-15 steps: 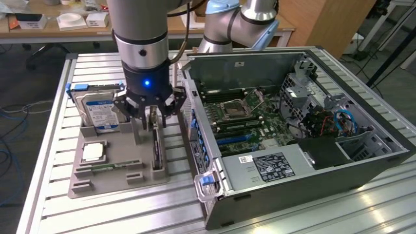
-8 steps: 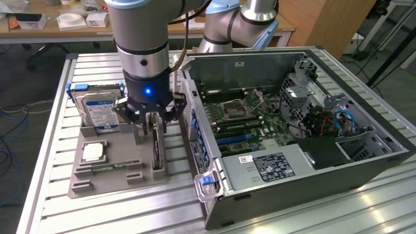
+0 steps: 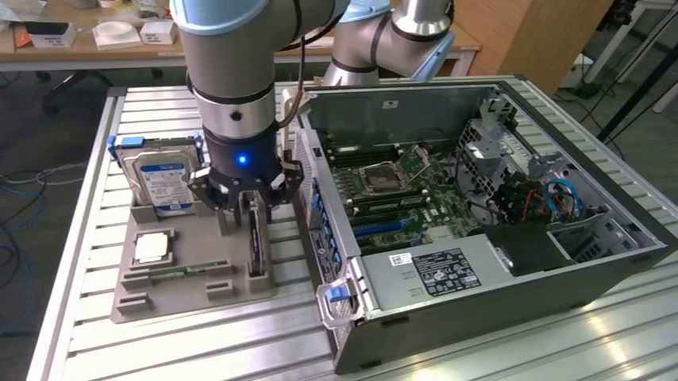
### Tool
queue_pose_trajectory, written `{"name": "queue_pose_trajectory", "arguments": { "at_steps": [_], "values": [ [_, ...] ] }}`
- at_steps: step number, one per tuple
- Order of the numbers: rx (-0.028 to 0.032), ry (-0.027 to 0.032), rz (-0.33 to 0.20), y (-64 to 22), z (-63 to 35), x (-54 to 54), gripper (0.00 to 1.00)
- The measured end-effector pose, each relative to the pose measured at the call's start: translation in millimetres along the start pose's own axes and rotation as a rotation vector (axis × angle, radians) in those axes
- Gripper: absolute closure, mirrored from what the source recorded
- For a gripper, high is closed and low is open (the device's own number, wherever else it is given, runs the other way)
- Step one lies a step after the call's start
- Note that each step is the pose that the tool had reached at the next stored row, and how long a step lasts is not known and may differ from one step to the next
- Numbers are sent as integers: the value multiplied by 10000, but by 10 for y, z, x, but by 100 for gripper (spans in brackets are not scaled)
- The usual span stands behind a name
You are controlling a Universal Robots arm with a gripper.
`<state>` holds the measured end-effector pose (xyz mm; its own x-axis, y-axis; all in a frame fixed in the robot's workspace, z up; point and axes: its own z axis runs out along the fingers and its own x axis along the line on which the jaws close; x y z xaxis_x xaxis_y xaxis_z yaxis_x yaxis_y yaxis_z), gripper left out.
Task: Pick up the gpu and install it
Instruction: 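Pick up the gpu and move the gpu toward the slot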
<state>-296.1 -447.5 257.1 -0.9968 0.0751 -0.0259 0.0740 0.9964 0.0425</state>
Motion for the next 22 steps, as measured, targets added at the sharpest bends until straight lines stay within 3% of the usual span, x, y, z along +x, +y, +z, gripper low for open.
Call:
{"name": "queue_pose_trajectory", "arguments": {
  "at_steps": [11, 22],
  "values": [
    [0, 0, -1, -9, 199, 5, 53],
    [1, 0, -1, -10, 216, 5, 53]
  ]
}}
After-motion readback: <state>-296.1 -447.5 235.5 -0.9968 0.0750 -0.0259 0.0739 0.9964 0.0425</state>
